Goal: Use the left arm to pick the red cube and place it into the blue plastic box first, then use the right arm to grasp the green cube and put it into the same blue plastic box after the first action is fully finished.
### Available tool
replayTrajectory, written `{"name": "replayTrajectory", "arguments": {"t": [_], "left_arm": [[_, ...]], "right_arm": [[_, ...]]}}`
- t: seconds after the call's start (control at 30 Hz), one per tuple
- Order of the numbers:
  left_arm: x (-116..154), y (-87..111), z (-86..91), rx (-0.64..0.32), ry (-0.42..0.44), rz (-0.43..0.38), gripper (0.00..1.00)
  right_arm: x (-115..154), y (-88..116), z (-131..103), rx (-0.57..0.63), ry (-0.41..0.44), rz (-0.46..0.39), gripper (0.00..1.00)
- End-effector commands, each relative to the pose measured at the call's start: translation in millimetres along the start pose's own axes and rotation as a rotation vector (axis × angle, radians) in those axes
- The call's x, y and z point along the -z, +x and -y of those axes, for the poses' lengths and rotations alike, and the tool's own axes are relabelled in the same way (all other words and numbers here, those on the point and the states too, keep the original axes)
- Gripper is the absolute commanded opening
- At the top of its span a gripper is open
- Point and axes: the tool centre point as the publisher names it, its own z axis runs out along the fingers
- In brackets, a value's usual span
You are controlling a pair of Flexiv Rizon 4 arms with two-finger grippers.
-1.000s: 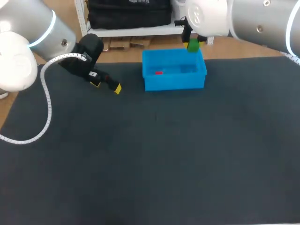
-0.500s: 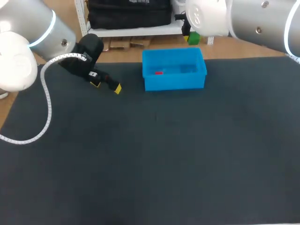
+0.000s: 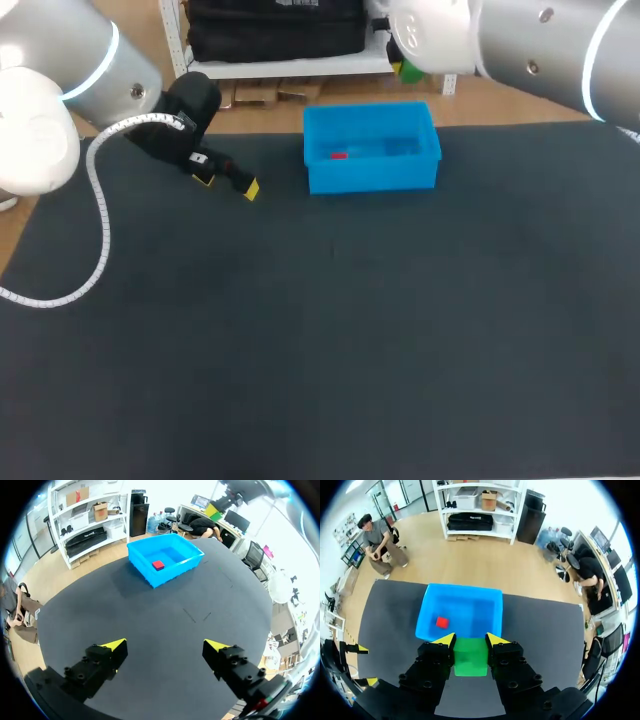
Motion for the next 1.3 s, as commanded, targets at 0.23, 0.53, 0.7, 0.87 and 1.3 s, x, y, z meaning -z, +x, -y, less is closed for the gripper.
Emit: {"name": "replayTrajectory", "arguments": {"t": [0.23,0.53,0.7,0.87,1.3], "left_arm": [[0.1,0.7,-0.8,-0.003,0.004,0.003,1.00],[0.1,0.7,-0.8,-0.003,0.004,0.003,1.00],[0.1,0.7,-0.8,-0.003,0.004,0.003,1.00],[0.1,0.7,-0.8,-0.003,0.004,0.003,1.00],[0.1,0.7,-0.8,-0.003,0.004,0.003,1.00]], "right_arm": [[-7.9,-15.3,-1.2,0.011,0.009,-0.002,0.00],[-15.7,-22.7,-5.4,0.023,0.012,-0.003,0.00],[-20.2,-24.8,-7.1,0.026,0.011,-0.006,0.00],[-26.4,-28.4,-7.9,0.030,0.014,-0.008,0.00],[-43.4,-30.7,-16.0,0.052,0.016,-0.021,0.00]]}}
